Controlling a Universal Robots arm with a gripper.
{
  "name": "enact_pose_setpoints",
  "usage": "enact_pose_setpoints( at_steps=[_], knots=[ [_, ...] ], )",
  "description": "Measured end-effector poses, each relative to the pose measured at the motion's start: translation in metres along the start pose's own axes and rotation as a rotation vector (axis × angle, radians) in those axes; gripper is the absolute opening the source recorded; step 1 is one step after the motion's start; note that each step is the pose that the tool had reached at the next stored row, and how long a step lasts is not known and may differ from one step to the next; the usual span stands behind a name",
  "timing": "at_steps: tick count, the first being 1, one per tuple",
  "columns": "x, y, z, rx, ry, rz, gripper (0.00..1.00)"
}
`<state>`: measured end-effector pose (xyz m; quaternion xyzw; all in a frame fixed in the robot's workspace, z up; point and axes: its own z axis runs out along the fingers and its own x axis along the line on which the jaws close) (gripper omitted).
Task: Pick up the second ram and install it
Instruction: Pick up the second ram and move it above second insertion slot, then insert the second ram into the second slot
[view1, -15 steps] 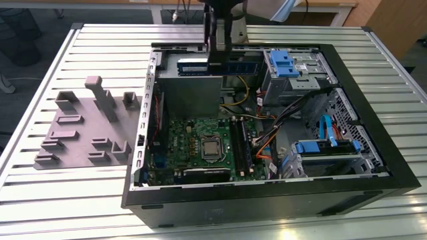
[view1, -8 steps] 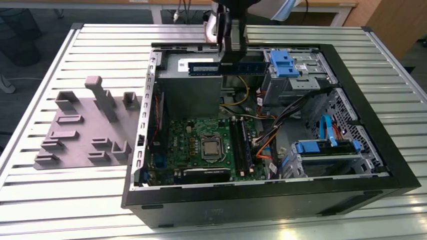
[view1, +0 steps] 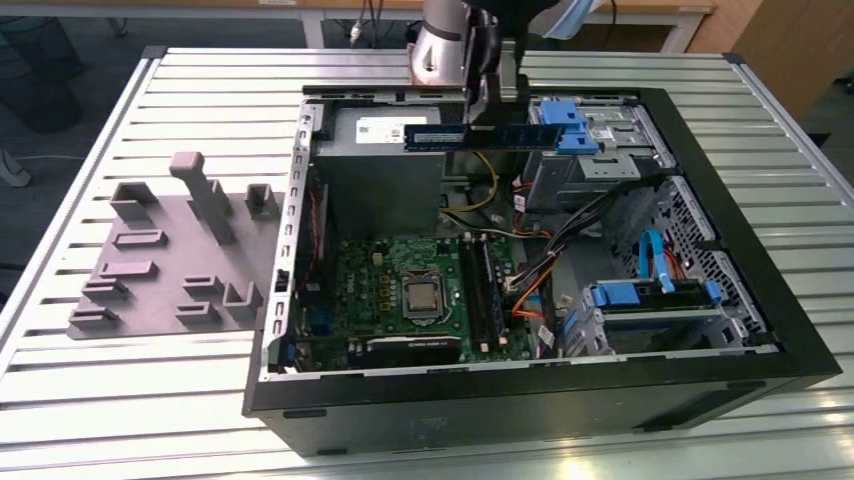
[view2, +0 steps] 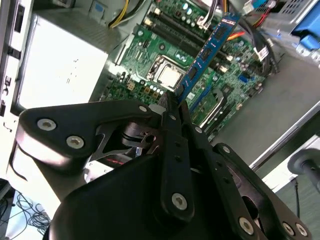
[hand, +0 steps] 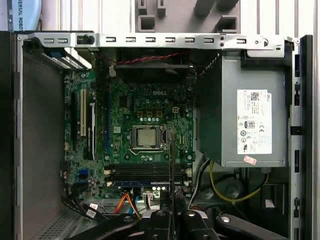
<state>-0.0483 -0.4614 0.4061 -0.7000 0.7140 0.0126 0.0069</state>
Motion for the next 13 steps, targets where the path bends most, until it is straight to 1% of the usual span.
enact_pose_setpoints(
  at_steps=[5, 13],
  knots=[
    [-0.0002, -0.0123, 0.0001, 0.0000, -0.0001, 0.000, 0.14],
    [-0.0003, -0.0125, 0.0001, 0.0000, -0.0004, 0.000, 0.14]
  ],
)
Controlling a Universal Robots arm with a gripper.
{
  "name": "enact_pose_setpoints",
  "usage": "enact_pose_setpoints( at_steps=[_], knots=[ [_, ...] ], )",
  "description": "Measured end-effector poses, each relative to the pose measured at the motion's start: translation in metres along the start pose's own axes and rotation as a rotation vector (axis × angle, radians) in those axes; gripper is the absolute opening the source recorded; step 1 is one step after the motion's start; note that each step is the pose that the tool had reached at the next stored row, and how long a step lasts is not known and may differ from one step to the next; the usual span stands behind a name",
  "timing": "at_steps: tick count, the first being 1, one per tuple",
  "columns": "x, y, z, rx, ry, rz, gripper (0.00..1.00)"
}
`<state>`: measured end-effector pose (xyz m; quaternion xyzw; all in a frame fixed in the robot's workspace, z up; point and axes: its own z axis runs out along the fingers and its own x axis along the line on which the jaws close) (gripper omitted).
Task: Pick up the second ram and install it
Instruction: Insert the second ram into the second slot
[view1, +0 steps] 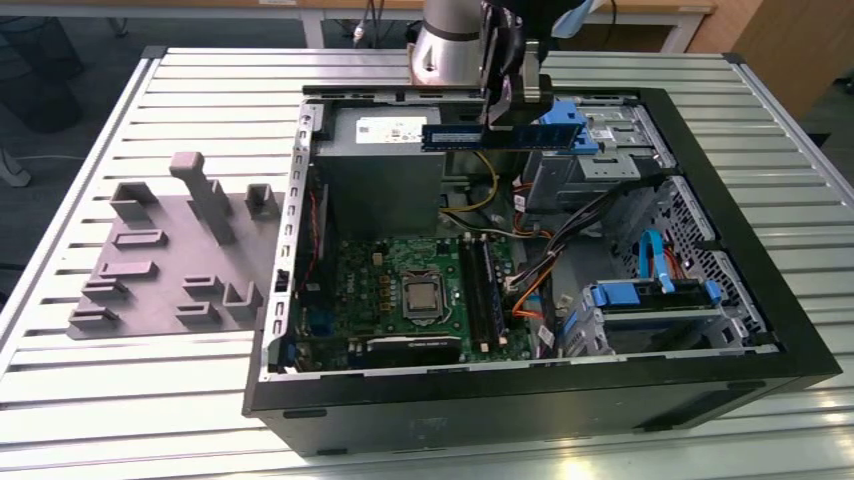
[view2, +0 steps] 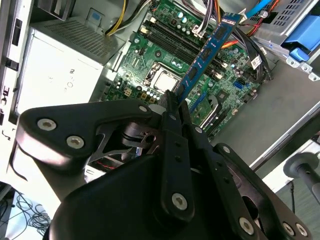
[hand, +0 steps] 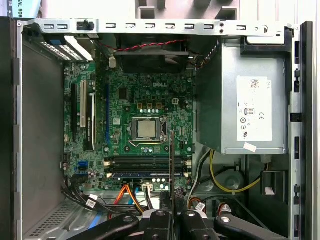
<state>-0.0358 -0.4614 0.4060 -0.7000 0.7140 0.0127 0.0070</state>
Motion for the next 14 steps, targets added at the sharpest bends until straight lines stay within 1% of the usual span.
enact_pose_setpoints(
  at_steps=[9, 11, 14],
  knots=[
    [0.0000, 0.0000, 0.0000, 0.0001, -0.0001, 0.006, 0.14],
    [0.0000, 0.0000, 0.0000, 0.0007, 0.0000, 0.027, 0.14],
    [0.0000, 0.0000, 0.0003, 0.0022, -0.0002, 0.079, 0.14]
  ],
)
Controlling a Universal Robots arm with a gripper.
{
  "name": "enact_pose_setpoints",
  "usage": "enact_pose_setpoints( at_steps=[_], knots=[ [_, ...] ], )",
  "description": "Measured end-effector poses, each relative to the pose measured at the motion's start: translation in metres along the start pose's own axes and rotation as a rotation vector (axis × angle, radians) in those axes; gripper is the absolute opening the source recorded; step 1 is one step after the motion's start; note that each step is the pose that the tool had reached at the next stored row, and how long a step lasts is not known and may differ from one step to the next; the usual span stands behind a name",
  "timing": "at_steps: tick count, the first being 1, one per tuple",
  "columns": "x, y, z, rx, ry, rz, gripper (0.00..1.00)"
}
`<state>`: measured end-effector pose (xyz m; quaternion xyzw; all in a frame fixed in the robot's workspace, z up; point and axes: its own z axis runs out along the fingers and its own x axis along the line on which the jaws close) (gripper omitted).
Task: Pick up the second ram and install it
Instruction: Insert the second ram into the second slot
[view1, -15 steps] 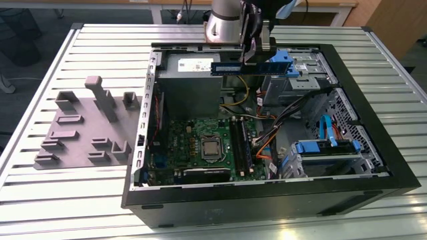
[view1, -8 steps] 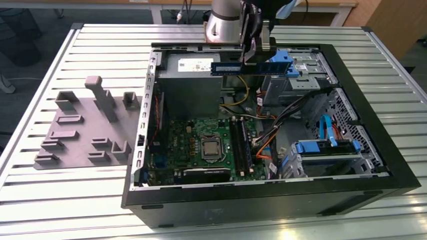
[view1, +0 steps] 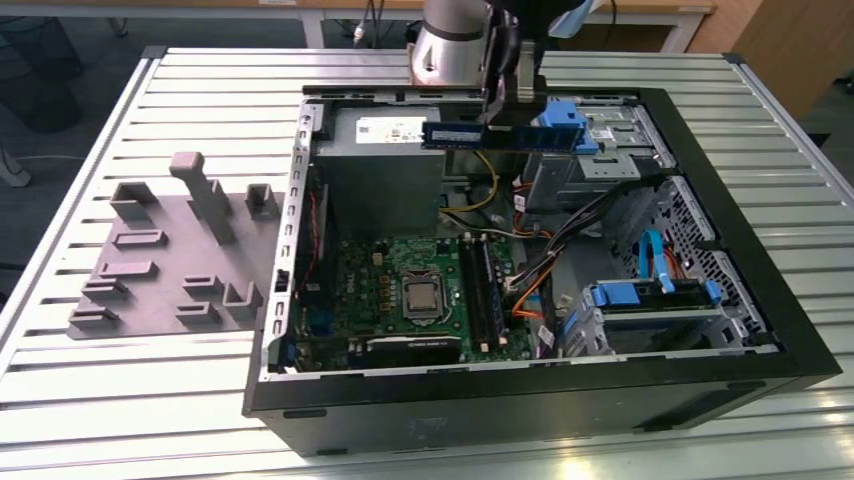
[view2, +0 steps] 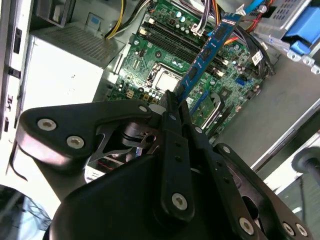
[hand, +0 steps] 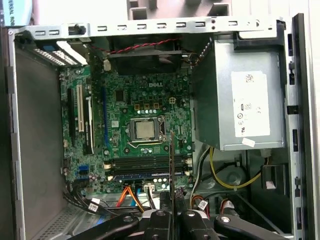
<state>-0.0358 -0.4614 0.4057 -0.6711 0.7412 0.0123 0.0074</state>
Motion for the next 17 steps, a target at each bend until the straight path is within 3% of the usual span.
enact_pose_setpoints(
  at_steps=[17],
  knots=[
    [0.0000, 0.0000, 0.0021, 0.0085, -0.0022, 0.306, 0.14]
  ],
)
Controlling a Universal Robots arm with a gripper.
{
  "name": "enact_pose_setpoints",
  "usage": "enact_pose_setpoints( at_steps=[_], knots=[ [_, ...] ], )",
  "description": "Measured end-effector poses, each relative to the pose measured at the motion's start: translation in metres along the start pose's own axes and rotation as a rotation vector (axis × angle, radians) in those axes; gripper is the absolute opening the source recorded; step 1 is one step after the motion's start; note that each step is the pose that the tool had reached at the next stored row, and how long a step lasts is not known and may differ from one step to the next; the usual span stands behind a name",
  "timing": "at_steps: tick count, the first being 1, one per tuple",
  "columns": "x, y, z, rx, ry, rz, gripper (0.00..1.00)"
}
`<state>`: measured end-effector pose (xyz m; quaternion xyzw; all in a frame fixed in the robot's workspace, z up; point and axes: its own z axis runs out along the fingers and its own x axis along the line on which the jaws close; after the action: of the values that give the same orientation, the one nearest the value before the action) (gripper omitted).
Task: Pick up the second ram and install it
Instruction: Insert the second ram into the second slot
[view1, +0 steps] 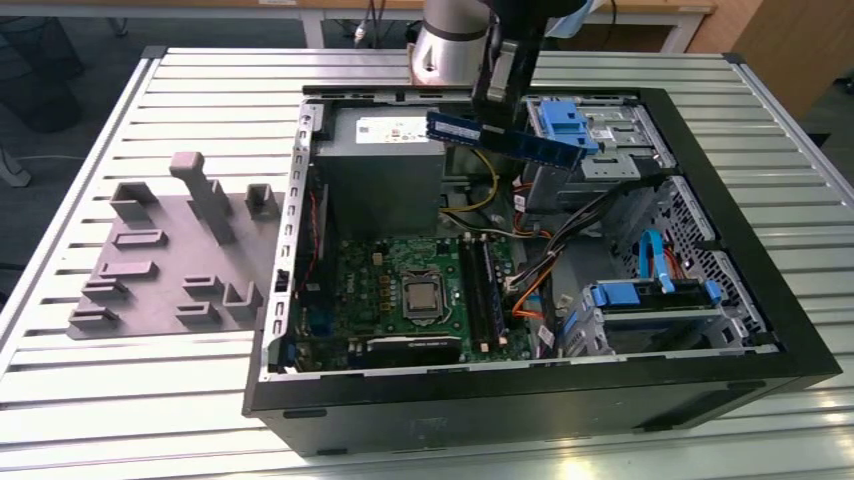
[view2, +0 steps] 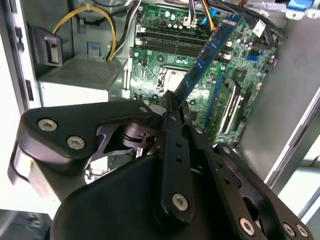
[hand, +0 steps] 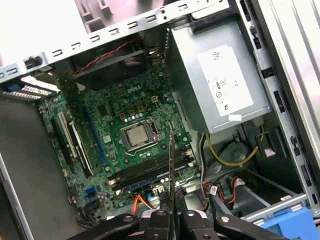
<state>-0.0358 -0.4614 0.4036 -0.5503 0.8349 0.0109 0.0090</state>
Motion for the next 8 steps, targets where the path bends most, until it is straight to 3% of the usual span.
enact_pose_setpoints(
  at_steps=[8],
  knots=[
    [0.0000, 0.0000, 0.0013, 0.0039, -0.0011, 0.144, 0.14]
  ],
)
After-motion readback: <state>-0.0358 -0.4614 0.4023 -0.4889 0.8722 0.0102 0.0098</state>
